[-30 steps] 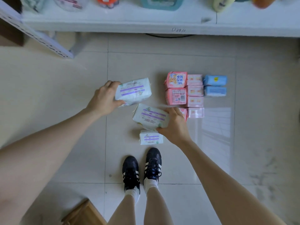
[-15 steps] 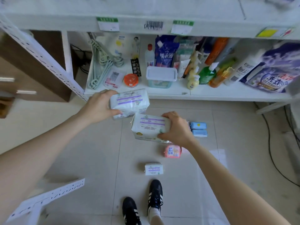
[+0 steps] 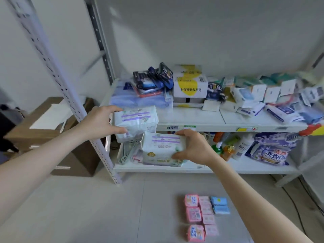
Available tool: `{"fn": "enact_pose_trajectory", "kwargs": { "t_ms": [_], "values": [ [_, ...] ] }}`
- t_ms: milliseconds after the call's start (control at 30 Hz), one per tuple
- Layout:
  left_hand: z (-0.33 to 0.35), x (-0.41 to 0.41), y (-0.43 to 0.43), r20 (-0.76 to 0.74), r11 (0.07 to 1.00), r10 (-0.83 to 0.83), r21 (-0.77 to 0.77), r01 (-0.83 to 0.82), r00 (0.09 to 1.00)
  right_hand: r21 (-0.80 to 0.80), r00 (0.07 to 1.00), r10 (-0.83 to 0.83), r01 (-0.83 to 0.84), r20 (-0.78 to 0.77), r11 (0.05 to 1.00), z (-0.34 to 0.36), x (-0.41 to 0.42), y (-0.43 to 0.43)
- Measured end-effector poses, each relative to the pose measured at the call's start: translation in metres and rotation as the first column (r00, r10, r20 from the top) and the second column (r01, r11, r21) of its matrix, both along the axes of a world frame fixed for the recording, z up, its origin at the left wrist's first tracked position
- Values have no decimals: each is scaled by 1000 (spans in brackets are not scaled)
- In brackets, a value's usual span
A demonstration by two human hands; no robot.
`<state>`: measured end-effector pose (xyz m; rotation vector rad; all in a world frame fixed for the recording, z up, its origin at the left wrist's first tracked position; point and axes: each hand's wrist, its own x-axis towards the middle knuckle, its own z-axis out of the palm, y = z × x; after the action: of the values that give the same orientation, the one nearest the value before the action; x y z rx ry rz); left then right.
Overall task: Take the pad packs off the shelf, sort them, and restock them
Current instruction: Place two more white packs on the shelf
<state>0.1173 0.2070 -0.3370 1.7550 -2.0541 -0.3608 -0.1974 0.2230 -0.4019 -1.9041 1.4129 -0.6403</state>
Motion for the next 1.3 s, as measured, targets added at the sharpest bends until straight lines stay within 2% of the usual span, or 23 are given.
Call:
{"fn": "enact_pose_trajectory", "kwargs": {
  "t_ms": [333,633,933,1300],
  "values": [
    [179,20,22,-8,987,-4,-158,3,1000,-164,994,78,-66,70,984,170,13,7],
    [294,50,54,46,970,-17,-243,28,999,-335,991,107,-74,81,939,263,41,18],
    [354,76,47,-50,958,3,-287,-17,999,-415,979,152,-83,135,906,318,64,3],
    [392,100,-33,-161,952,-26,-306,-24,987,-452,963,194,-91,186,887,363,81,-76]
  ]
}}
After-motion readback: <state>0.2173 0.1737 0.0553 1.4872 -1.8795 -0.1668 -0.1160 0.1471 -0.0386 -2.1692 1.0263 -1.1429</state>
